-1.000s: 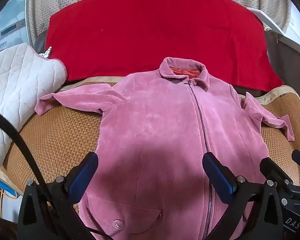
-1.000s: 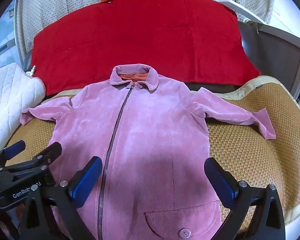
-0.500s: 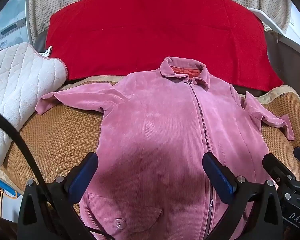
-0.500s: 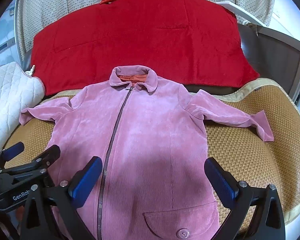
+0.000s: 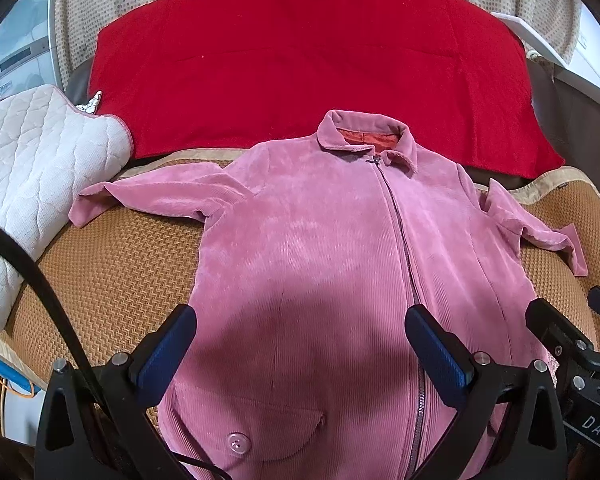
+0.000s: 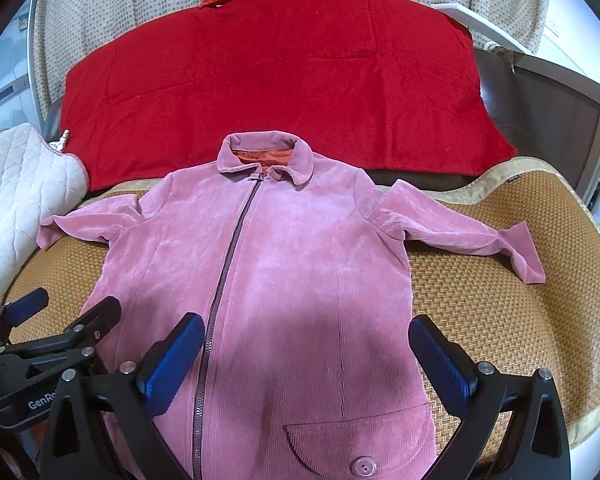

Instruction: Fold large clothes

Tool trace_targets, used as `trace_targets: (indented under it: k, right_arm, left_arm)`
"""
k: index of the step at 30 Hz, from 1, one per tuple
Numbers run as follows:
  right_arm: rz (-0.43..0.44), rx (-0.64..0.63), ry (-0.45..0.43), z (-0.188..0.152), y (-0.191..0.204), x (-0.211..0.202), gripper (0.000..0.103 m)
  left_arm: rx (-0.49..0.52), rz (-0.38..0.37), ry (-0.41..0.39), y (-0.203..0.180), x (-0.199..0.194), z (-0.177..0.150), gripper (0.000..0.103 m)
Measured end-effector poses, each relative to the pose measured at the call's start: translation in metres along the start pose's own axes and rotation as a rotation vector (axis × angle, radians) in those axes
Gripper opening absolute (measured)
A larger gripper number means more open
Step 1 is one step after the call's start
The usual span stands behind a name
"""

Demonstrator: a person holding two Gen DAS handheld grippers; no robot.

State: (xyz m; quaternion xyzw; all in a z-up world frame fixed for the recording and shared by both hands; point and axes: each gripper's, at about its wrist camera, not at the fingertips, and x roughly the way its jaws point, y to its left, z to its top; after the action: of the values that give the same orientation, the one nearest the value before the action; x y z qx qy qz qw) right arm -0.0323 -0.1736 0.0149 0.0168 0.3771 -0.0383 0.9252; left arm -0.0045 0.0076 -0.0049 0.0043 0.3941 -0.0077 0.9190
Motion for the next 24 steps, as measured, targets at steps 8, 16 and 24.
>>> trace_targets:
  k: [8, 16, 24]
  right_arm:
    - [-0.003, 0.001, 0.003, 0.0002, 0.0001, -0.0004, 0.103]
    - [-0.004, 0.001, 0.001, -0.0002, -0.0004, -0.0008, 0.103]
    - [-0.004, 0.0, 0.001, -0.0008, -0.0002, -0.0007, 0.103]
  left_arm:
    - [-0.001, -0.002, 0.01, -0.002, 0.0004, -0.0027, 0.103]
    - [0.0, -0.006, 0.014, -0.0029, 0.0011, -0.0031, 0.103]
    - [0.0, -0.007, 0.016, -0.0027, 0.0009, -0.0037, 0.103]
